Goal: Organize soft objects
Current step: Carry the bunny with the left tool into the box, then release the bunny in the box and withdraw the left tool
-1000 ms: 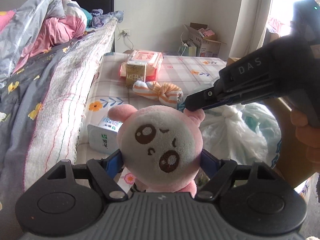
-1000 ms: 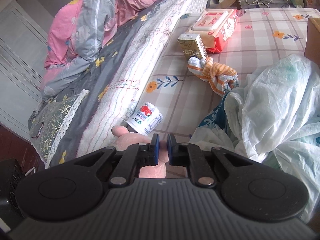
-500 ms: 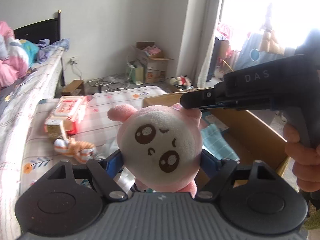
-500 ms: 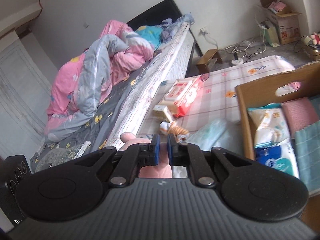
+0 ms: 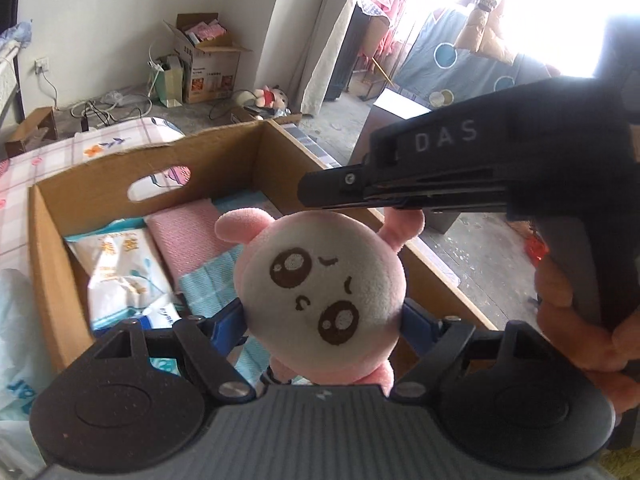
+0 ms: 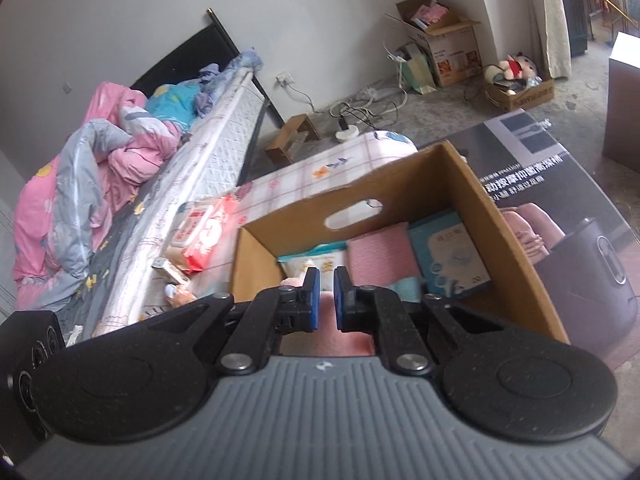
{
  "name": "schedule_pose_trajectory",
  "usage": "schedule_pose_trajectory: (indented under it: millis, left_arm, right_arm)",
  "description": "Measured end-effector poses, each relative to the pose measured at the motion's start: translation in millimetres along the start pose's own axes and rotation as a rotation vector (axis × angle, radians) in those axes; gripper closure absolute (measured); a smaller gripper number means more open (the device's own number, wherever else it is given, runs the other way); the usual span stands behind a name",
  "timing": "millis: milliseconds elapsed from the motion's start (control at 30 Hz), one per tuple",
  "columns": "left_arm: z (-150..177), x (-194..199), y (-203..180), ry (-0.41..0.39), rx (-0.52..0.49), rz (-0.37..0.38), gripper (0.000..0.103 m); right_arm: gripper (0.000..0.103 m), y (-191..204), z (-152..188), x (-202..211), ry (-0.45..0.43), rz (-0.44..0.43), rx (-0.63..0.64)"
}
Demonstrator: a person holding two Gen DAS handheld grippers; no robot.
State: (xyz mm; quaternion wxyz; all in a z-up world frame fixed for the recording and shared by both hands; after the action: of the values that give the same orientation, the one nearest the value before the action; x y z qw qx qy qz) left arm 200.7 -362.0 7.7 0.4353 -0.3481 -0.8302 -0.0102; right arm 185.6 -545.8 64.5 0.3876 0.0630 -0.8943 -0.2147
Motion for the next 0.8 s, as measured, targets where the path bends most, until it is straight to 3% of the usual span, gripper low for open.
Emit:
schedule_pose_trajectory:
  millis: [133, 267, 533, 800]
  left_arm:
    - [-5.7, -34.4, -5.3, 0.038, 0.008, -0.028, 0.021]
    - [-11.5, -62.6, -1.1, 0.073, 0.078, -0.033, 0.021]
    - [-7.2, -110.7, 13.0, 0.125, 0.204, -0.051, 0.016]
    - [-3.6, -108.9, 17.3, 0.137, 0.201, -0.062, 0.013]
  right_arm:
    - [0.097, -33.9, -8.8, -24.4, 0.038, 0.027, -0.022]
    - [0.097, -50.5, -21.3, -39.8, 0.035, 0.031, -0.043]
    - [0.096, -73.0, -18.3, -40.5, 0.01, 0.008, -0.076]
    - [0.094, -80.8, -2.5, -25.5, -0.015, -0.01, -0.113]
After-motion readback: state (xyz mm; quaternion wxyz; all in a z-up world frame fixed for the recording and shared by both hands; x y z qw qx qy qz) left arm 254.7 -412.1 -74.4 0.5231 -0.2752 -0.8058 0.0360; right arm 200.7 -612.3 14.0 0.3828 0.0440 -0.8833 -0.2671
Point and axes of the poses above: each gripper's, at about its wrist camera, not at the fingertips, and x roughly against the way its jaws point, y to its left, z to its underside, the point moved 4 cm from there along -x, roughly the way its jaws point
